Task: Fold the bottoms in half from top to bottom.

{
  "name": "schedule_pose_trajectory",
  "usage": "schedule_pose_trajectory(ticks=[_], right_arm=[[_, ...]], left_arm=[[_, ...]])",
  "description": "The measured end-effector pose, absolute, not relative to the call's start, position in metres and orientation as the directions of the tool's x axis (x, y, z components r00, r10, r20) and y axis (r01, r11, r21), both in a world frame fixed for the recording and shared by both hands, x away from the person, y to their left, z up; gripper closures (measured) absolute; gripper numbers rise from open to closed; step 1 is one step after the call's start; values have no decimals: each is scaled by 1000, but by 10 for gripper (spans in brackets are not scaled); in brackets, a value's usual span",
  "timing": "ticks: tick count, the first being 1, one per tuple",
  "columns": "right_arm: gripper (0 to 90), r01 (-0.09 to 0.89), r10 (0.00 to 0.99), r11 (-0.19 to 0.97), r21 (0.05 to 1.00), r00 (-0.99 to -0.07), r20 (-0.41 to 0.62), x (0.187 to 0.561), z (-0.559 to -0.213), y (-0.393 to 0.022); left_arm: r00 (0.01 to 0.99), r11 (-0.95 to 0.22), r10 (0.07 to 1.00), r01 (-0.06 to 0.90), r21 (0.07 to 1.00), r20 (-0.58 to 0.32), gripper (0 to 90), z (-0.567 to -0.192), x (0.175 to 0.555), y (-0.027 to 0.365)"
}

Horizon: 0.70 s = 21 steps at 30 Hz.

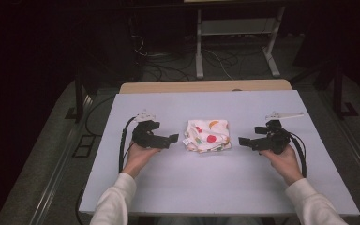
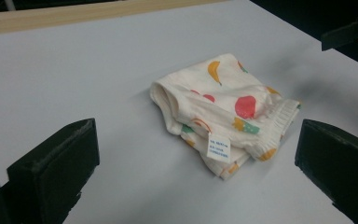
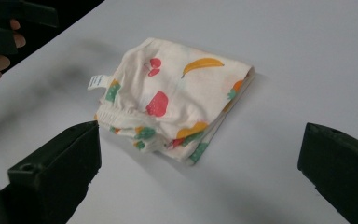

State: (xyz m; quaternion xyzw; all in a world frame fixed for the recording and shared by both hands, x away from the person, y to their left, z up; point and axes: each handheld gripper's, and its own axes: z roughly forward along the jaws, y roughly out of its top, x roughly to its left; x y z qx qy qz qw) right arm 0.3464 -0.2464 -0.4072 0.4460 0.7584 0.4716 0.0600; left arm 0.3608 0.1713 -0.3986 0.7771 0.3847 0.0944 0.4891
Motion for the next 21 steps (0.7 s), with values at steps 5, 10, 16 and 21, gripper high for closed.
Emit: schedule_pose_trajectory(ticks=[5, 10, 16, 21], right_arm=[[0, 614, 728, 159, 773, -602, 328, 335, -411, -248], [0, 613, 729, 160, 774, -602, 325, 325, -417, -250], [0, 611, 731, 177, 772, -607, 313, 314, -422, -252], [0, 608, 732, 175, 775, -607, 310, 306, -424, -258]], left_arm=[[698, -228, 677, 498, 837, -231, 0, -402, 349, 171], [711, -240, 673, 470, 849, -204, 0, -405, 338, 171], [721, -235, 667, 445, 864, -189, 0, -406, 328, 171], [736, -248, 654, 426, 870, -174, 0, -408, 319, 169]])
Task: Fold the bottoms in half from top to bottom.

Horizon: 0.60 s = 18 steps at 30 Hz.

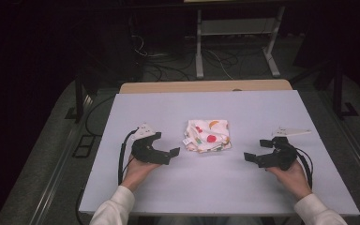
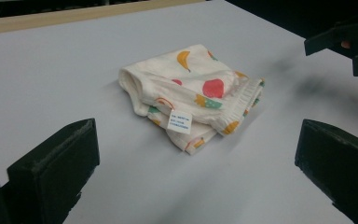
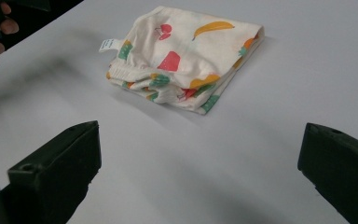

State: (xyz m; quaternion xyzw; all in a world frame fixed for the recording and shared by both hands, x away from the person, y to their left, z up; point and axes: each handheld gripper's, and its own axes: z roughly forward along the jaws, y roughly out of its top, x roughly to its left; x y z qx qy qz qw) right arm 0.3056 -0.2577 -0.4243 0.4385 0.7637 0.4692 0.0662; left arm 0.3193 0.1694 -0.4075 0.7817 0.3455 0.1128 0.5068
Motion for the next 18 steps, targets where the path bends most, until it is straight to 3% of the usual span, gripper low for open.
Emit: schedule_pose_trajectory(ticks=[18], right_arm=[[0, 586, 739, 165, 793, -607, 294, 282, -433, -270]], left_arm=[[730, -242, 662, 419, 875, -167, 0, -418, 301, 184]])
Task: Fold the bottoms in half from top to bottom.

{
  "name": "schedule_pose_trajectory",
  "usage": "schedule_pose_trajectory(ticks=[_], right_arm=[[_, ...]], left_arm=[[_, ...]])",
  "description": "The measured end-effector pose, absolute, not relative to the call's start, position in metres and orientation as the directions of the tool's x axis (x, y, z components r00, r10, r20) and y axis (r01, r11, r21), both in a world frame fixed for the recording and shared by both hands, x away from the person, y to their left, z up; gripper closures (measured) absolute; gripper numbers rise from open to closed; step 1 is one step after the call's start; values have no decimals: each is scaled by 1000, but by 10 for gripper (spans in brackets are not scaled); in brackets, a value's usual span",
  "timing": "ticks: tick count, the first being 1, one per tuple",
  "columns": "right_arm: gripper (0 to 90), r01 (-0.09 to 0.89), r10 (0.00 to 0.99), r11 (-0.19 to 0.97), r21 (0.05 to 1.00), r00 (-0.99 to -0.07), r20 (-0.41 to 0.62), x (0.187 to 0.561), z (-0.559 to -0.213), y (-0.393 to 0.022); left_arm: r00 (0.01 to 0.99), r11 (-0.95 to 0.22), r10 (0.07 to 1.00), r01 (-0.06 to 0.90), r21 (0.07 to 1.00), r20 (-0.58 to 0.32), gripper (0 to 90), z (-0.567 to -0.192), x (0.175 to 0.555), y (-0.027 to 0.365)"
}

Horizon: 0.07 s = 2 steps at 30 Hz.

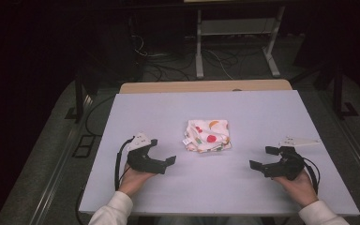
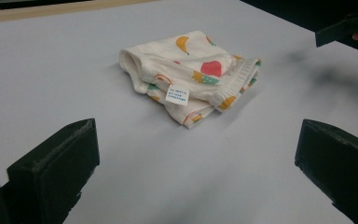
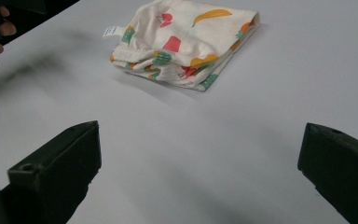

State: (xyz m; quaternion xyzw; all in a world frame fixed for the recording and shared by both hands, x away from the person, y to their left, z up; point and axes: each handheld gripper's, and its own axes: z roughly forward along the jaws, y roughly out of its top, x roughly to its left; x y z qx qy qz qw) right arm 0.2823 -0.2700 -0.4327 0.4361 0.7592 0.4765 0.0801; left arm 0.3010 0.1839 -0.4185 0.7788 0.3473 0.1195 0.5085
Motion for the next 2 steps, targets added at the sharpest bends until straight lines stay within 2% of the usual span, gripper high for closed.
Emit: schedule_pose_trajectory(ticks=[2], right_arm=[[0, 583, 740, 173, 794, -609, 286, 282, -433, -270]], left_arm=[[728, -237, 664, 422, 875, -171, 0, -420, 300, 186]])
